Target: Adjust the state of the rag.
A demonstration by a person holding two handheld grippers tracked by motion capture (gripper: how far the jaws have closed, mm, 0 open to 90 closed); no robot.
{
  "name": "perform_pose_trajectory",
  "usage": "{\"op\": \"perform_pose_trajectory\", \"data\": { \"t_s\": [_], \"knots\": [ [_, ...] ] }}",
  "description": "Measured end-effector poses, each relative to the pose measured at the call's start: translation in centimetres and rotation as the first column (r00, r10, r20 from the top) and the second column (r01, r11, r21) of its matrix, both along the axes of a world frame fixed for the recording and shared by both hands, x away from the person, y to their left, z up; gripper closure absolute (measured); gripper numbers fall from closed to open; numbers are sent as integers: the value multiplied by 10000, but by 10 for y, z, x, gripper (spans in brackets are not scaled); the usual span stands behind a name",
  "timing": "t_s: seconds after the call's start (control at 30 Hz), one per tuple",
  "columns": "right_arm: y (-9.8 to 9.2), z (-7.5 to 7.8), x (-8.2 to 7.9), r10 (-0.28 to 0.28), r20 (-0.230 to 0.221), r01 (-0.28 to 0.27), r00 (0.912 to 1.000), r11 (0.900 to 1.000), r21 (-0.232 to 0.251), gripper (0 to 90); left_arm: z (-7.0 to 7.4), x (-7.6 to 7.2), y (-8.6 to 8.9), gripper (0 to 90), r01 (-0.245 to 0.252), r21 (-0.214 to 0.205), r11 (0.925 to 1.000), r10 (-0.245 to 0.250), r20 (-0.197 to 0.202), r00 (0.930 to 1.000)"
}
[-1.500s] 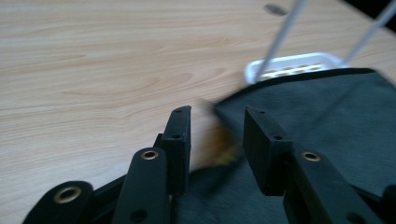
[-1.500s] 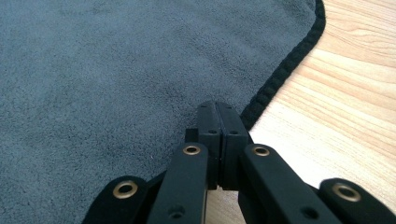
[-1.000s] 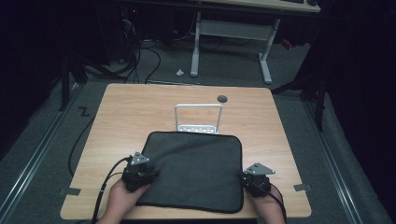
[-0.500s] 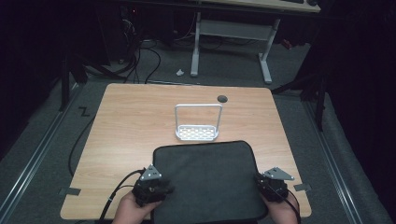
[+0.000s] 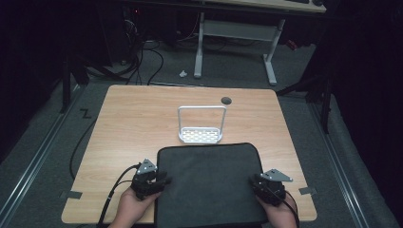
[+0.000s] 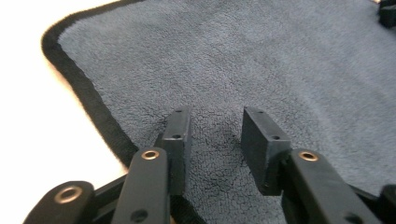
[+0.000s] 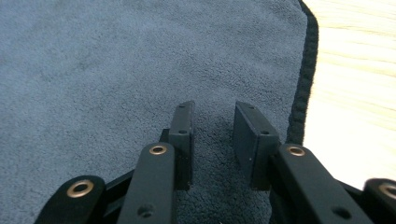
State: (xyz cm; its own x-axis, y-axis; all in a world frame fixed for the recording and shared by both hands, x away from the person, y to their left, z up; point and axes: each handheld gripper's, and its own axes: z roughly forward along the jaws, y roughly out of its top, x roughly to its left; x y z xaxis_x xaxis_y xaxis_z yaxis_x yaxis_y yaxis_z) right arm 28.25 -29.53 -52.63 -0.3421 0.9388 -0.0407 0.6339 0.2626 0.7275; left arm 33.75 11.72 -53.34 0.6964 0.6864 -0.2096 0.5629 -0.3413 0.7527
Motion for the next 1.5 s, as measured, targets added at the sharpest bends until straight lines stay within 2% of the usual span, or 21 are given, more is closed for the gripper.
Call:
{"op": "perform_pose_trajectory", "data": {
  "t_s": [0.13, 0.17, 0.27, 0.33, 0.37, 0.5, 0.6, 0.63, 0.67, 0.73, 0.8, 1.0, 1.03, 1.07, 1.13, 1.2, 1.3, 1.37, 1.4, 1.43, 1.5],
  "knots": [
    [-5, -1, 2, -159, 32, 158, 9999, 9999, 42, 685, 0, 3, -3, 618, -17, -89, 10000, 16, -95, 10000],
    [-8, -1, 3, -222, 24, 222, 9997, 9997, 115, 651, 2, 4, -1, 598, 74, -136, 9999, -78, -260, 9996],
    [-8, 2, 2, -223, 173, 226, 9996, 9996, -149, 608, 7, 9, 12, 559, -401, -302, 9987, 397, -110, 9991],
    [-6, 6, 0, -149, 263, 150, 9995, 9999, -25, 571, 7, 11, 15, 527, -561, -359, 9978, 558, -85, 9984],
    [-6, 7, 0, 60, 306, -63, 9995, 9999, 90, 532, 9, 19, 23, 533, -942, -446, 9945, 947, 87, 9955],
    [-1, 8, -1, 348, 354, -353, 9988, 9993, 158, 493, 12, 36, 26, 517, -1309, 2, 9914, 1307, 563, 9898],
    [-1, 8, -2, 591, 292, -610, 9978, 9956, 716, 473, 12, 50, 21, 484, -1491, 260, 9885, 1477, 481, 9879],
    [-2, 7, -3, 689, 440, -725, 9966, 9938, 845, 459, 12, 54, 19, 484, -1520, 391, 9876, 1500, 491, 9875],
    [-1, 6, -5, 597, 655, -652, 9961, 9942, 851, 455, 12, 57, 16, 471, -1603, 504, 9858, 1577, 521, 9861],
    [-2, 6, -6, 548, 702, -611, 9960, 9940, 907, 451, 12, 64, 13, 457, -1728, 533, 9835, 1707, 425, 9844],
    [-4, 7, -6, 577, 754, -648, 9955, 9933, 956, 440, 13, 69, 9, 459, -1828, 589, 9814, 1798, 532, 9823],
    [1, 10, -8, 714, 969, -789, 9927, 9940, 762, 430, 10, 85, 1, 456, -1671, 1045, 9804, 1676, 41, 9859],
    [3, 10, -8, 797, 944, -861, 9923, 9941, 661, 421, 10, 86, -1, 456, -1642, 1110, 9802, 1654, -15, 9862],
    [6, 10, -7, 951, 847, -1007, 9919, 9928, 650, 393, 10, 89, -5, 434, -1549, 1399, 9780, 1587, -164, 9872],
    [10, 12, -7, 1066, 821, -1118, 9909, 9918, 619, 356, 10, 88, -8, 411, -1412, 1516, 9783, 1452, -152, 9893],
    [13, 12, -8, 1104, 923, -1155, 9896, 9919, 521, 344, 10, 87, -9, 462, -1327, 1613, 9779, 1351, -41, 9908],
    [24, 16, -10, 1495, 1134, -1553, 9822, 9868, 448, 348, 8, 83, -10, 493, -1442, 1784, 9733, 1403, 346, 9895],
    [31, 17, -11, 1619, 1130, -1691, 9803, 9839, 572, 350, 8, 83, -10, 520, -1564, 1762, 9718, 1526, 350, 9877],
    [31, 17, -11, 1619, 1130, -1691, 9803, 9839, 572, 350, 8, 83, -10, 561, -1564, 1762, 9718, 1526, 350, 9877],
    [39, 18, -11, 1831, 1118, -1916, 9767, 9789, 705, 360, 8, 83, -10, 604, -1667, 1679, 9716, 1631, 349, 9860],
    [46, 19, -11, 1969, 1034, -2058, 9750, 9749, 849, 360, 7, 82, -10, 662, -1594, 1570, 9747, 1556, 361, 9872]
  ]
}}
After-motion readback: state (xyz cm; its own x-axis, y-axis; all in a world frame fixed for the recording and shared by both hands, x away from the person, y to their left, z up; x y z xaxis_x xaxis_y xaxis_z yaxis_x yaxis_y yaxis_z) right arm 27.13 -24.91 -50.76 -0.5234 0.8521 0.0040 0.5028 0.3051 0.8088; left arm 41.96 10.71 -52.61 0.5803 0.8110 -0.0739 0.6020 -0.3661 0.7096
